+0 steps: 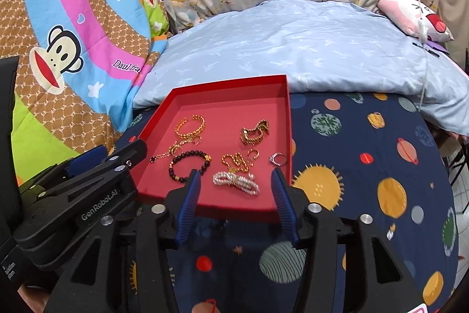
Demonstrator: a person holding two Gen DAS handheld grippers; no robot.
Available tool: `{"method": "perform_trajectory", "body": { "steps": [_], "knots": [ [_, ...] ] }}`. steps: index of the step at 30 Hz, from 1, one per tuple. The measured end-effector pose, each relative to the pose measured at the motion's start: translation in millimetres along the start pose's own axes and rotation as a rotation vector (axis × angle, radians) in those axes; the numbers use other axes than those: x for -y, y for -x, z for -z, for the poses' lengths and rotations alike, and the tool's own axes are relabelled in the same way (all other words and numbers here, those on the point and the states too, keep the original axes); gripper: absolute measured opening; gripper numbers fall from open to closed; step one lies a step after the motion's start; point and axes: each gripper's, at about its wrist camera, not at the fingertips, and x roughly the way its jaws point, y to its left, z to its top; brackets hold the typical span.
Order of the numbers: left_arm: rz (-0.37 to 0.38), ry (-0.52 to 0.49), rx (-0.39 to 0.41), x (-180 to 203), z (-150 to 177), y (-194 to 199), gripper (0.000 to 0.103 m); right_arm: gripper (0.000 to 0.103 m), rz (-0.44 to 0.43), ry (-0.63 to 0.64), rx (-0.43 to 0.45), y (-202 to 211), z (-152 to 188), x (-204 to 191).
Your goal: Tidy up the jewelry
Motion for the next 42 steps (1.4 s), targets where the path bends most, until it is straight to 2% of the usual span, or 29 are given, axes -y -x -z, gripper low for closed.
{"method": "perform_trajectory", "body": {
  "steps": [7, 14, 24, 42],
  "knots": [
    [-0.045, -0.024, 0.008, 1.5, 15.8, 15.3, 0.062, 0.052, 0.043, 0.039, 0.010, 13.9, 14.6, -5.1],
    [-0.075, -0.017, 0.001, -2.4, 29.1, 22.9, 0.072, 0.054, 0.057, 0.036, 0.009, 21.5, 27.8, -6.2],
    [-0.107, -0.018, -0.006, -7.0, 46.5, 28.7, 0.075, 0.055, 0.083, 0.048, 0.003, 26.4, 44.0, -11.6],
    [-0.162, -0.023, 0.010, -10.4, 67.7, 41.4, 0.089, 0.067, 0.136, 0.035, 0.018, 42.2, 68.3, -10.5]
  ]
}}
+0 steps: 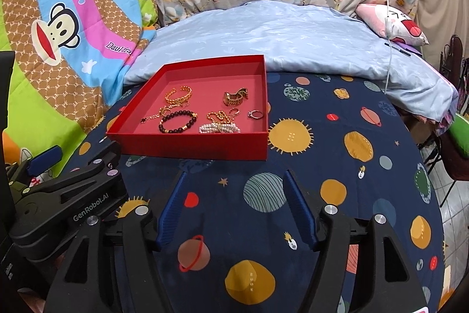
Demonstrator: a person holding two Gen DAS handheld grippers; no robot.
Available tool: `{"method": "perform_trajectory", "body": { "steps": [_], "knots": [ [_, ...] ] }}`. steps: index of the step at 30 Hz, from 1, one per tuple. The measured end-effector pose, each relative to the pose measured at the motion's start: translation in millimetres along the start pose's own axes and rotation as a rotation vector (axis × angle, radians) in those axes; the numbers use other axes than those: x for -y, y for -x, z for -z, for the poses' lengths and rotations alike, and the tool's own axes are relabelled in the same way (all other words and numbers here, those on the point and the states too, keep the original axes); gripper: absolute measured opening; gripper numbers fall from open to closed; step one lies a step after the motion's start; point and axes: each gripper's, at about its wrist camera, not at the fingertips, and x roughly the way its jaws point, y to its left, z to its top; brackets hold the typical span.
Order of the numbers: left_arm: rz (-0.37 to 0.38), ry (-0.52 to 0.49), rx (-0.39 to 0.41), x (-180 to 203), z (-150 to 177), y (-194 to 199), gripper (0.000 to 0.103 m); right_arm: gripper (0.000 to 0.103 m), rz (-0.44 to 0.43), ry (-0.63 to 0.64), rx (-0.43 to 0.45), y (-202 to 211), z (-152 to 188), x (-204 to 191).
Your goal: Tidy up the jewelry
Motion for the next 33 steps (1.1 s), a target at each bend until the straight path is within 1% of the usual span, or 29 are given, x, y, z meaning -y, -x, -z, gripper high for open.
{"method": "perform_trajectory", "body": {
  "steps": [8, 11, 15, 19, 22, 27, 30, 33],
  "knots": [
    [-0.004, -0.006, 0.002, 3.3, 12.0, -1.0, 0.090, 0.069, 0.024, 0.005, 0.000, -1.0, 11.5, 2.8],
    [-0.005, 0.000, 0.017, 2.7, 15.5, -2.3, 0.091, 0.072, 0.026, -0.005, 0.006, -3.4, 15.0, 4.4],
    [-0.010, 0.005, 0.021, 1.6, 22.0, -7.7, 0.092, 0.072, 0.031, 0.000, 0.000, -9.1, 20.0, 3.5],
    [-0.010, 0.014, 0.033, -0.5, 26.7, -11.0, 0.093, 0.073, 0.046, 0.027, 0.014, -11.9, 22.8, -0.8],
    [-0.007, 0.016, 0.038, -1.5, 29.9, -15.7, 0.093, 0.074, 0.048, 0.032, 0.016, -16.6, 25.8, -1.0],
    [-0.020, 0.005, 0.047, -0.4, 36.0, -23.3, 0.093, 0.075, 0.046, 0.033, 0.019, -24.0, 30.7, -2.1],
    [-0.021, 0.008, 0.048, -0.6, 37.7, -27.8, 0.093, 0.075, 0.053, 0.038, 0.017, -29.0, 31.9, -3.4],
    [-0.009, 0.014, 0.031, -1.2, 37.5, -32.7, 0.093, 0.076, 0.049, 0.027, 0.008, -32.2, 32.0, -2.3]
  ]
}}
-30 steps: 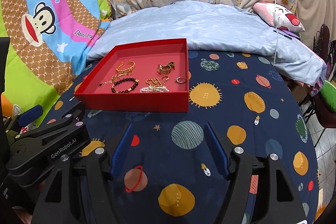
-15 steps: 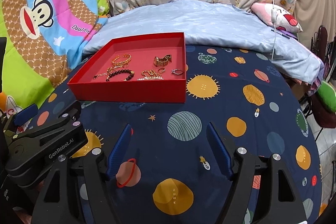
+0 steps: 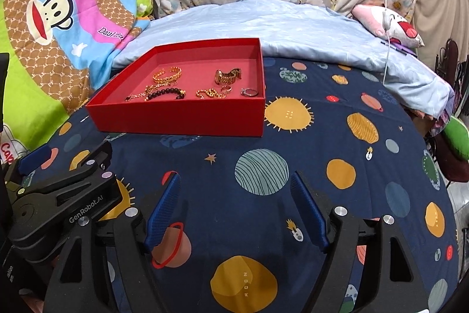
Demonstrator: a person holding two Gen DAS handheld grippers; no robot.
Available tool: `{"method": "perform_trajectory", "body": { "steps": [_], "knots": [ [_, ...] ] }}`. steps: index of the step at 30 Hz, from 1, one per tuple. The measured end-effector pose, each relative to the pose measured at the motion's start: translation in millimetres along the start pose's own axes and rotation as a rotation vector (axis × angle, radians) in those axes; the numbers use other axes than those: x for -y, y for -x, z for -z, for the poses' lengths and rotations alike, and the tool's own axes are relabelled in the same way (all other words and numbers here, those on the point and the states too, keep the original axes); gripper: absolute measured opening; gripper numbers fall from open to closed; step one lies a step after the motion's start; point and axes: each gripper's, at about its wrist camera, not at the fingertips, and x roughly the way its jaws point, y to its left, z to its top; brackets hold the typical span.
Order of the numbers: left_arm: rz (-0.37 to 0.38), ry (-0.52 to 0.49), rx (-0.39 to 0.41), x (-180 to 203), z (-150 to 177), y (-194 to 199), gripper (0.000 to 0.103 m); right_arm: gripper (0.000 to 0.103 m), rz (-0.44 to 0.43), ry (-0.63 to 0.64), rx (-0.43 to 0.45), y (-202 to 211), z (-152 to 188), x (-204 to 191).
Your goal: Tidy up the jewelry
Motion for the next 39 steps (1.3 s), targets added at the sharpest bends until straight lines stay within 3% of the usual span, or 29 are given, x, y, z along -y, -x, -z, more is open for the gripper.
{"method": "perform_trajectory", "body": {
  "steps": [11, 29, 39],
  "knots": [
    [0.026, 0.026, -0.020, -3.1, 0.8, -4.8, 0.093, 0.086, 0.017, -0.016, -0.002, -1.5, 1.1, 3.1],
    [0.053, 0.026, -0.010, -3.8, 0.4, -3.9, 0.092, 0.086, 0.018, -0.032, -0.014, -5.0, 1.5, 6.1],
    [0.028, 0.018, -0.005, -1.5, 0.8, -2.5, 0.092, 0.086, 0.026, -0.031, -0.016, -4.2, 1.4, 7.5]
  ]
}}
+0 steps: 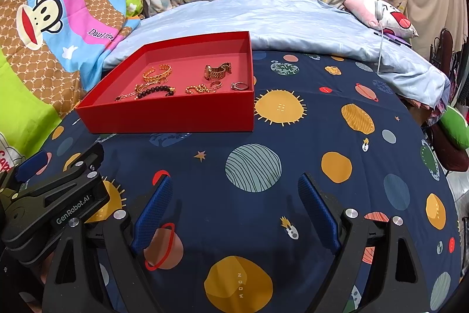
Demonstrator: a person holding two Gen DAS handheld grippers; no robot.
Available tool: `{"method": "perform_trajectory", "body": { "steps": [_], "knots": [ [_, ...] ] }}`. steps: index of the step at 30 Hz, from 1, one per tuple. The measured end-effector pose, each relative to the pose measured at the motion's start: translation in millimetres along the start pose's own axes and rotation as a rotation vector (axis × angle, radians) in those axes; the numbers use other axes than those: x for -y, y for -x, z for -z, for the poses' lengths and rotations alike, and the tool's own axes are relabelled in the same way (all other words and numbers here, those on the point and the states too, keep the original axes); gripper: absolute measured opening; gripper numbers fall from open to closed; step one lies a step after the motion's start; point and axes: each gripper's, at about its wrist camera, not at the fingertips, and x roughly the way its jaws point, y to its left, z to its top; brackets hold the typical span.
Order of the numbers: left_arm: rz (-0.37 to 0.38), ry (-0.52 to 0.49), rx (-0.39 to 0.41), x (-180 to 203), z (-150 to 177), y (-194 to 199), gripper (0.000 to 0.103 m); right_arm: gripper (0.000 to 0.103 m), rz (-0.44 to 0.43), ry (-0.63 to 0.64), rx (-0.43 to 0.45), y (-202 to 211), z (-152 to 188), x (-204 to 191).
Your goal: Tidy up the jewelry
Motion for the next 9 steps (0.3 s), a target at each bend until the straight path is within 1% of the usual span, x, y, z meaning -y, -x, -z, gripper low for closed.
{"method": "perform_trajectory", "body": {
  "steps": [7, 9],
  "knots": [
    [-0.015, -0.001, 0.007, 0.2, 0.0, 1.4, 0.091, 0.086, -0.001, 0.001, 0.000, -0.1, 0.0, 0.1],
    [-0.024, -0.002, 0.005, 0.8, -0.1, 1.5, 0.091, 0.086, 0.050, 0.008, -0.007, -1.2, 0.1, -2.8]
  ]
}}
